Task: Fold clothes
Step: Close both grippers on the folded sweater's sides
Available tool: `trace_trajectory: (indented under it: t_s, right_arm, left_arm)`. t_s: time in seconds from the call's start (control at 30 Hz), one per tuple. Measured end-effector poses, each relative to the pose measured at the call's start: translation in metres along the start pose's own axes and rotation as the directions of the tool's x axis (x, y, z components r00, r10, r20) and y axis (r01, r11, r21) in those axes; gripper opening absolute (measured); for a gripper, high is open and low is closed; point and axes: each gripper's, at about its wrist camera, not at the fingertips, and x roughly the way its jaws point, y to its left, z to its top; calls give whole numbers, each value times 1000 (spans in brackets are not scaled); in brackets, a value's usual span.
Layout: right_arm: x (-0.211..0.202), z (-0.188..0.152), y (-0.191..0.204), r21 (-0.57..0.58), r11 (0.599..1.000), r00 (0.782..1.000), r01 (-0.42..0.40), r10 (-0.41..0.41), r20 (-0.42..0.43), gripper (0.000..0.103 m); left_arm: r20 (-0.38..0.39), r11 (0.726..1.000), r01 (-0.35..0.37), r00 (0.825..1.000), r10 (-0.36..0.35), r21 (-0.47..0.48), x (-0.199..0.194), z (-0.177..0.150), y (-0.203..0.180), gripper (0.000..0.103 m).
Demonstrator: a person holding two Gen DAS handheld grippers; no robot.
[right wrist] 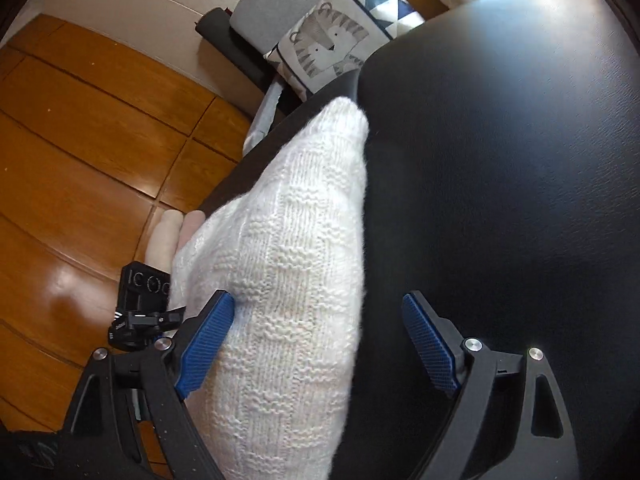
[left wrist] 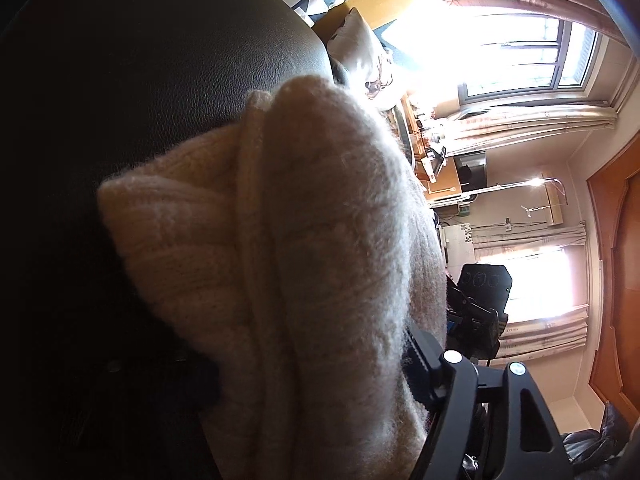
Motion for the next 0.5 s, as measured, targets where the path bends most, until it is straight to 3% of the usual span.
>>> trace_trajectory:
  t_s: [0.17, 0.43, 0.5]
  right_arm:
    - [19, 6, 9, -26, 998, 997, -48, 47, -55, 89]
    - [49, 0, 39, -114, 993, 997, 3, -12, -76, 91]
    - [54, -3, 46, -114, 993, 996, -31, 20, -92, 76]
  left_arm:
    - [6, 999, 34, 999, -34, 15, -6, -4, 5, 74]
    - [43, 996, 53, 998, -56, 74, -15, -17, 6, 74]
    - [54, 994, 52, 997, -57, 94, -17, -20, 4, 76]
